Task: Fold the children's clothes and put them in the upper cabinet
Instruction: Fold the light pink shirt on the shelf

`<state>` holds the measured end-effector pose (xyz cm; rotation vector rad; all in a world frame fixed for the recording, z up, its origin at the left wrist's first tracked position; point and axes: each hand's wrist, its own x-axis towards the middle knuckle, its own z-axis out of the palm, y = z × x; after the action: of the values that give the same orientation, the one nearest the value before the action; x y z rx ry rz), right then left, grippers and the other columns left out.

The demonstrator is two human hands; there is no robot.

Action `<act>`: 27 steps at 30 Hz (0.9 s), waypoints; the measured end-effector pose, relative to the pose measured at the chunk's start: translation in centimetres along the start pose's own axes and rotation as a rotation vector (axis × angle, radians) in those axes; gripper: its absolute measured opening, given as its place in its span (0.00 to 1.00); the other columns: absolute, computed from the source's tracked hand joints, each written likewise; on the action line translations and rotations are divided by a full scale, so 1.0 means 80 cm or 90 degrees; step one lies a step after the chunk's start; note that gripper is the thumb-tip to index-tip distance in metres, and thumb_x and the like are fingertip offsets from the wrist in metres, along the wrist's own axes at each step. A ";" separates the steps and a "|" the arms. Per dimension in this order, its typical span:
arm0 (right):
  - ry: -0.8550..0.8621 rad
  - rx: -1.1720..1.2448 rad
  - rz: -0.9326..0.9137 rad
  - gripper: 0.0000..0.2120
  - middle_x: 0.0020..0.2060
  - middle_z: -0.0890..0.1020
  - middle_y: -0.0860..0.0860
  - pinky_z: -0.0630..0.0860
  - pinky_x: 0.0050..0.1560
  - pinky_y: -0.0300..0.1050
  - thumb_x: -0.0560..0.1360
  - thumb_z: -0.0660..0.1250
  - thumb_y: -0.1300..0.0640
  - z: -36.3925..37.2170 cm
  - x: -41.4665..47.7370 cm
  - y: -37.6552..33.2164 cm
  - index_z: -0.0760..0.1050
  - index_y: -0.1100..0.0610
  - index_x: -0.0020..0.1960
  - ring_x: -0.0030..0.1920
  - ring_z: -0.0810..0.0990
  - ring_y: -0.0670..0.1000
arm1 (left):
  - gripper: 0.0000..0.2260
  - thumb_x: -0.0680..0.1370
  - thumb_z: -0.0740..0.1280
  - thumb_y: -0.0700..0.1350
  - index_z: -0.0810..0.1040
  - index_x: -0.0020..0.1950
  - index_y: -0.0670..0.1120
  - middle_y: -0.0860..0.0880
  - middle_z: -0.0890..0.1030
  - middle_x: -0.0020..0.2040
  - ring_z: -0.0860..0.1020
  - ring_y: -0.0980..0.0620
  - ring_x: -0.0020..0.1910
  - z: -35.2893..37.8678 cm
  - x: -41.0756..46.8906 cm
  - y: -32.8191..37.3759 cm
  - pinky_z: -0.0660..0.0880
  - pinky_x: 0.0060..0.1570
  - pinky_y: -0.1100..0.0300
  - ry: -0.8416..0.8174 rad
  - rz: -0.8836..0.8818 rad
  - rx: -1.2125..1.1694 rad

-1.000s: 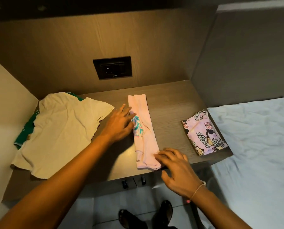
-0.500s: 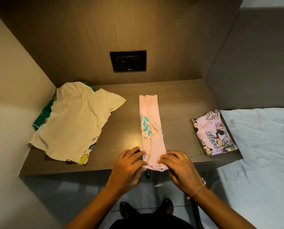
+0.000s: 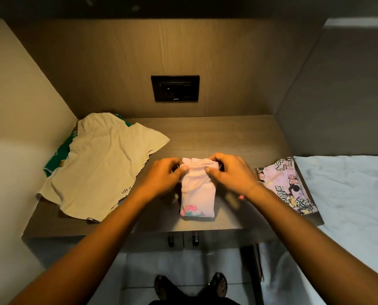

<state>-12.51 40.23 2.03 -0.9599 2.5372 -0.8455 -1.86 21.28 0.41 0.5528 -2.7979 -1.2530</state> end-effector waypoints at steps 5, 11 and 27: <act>-0.016 -0.009 0.085 0.16 0.55 0.83 0.53 0.78 0.53 0.51 0.74 0.67 0.47 0.031 0.072 0.019 0.77 0.50 0.60 0.54 0.80 0.57 | 0.10 0.78 0.64 0.57 0.77 0.52 0.52 0.47 0.83 0.51 0.79 0.47 0.46 0.014 0.079 -0.022 0.79 0.50 0.50 -0.018 -0.117 0.118; 0.095 0.020 0.204 0.20 0.50 0.82 0.51 0.73 0.40 0.44 0.72 0.65 0.37 0.067 0.017 0.040 0.75 0.49 0.57 0.48 0.80 0.55 | 0.16 0.75 0.63 0.62 0.74 0.48 0.50 0.47 0.80 0.49 0.78 0.47 0.44 0.044 0.036 -0.045 0.78 0.42 0.53 0.036 -0.176 0.198; 0.188 0.516 0.196 0.17 0.52 0.81 0.55 0.80 0.42 0.38 0.75 0.62 0.71 0.090 -0.020 -0.001 0.68 0.58 0.60 0.46 0.82 0.43 | 0.22 0.74 0.68 0.35 0.67 0.60 0.56 0.47 0.80 0.58 0.81 0.51 0.52 0.055 -0.002 -0.010 0.82 0.46 0.46 0.027 -0.099 -0.349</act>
<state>-7.96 38.25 -3.43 -0.1922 2.1090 -1.7914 -2.17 24.00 -3.14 0.7432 -2.2537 -1.9080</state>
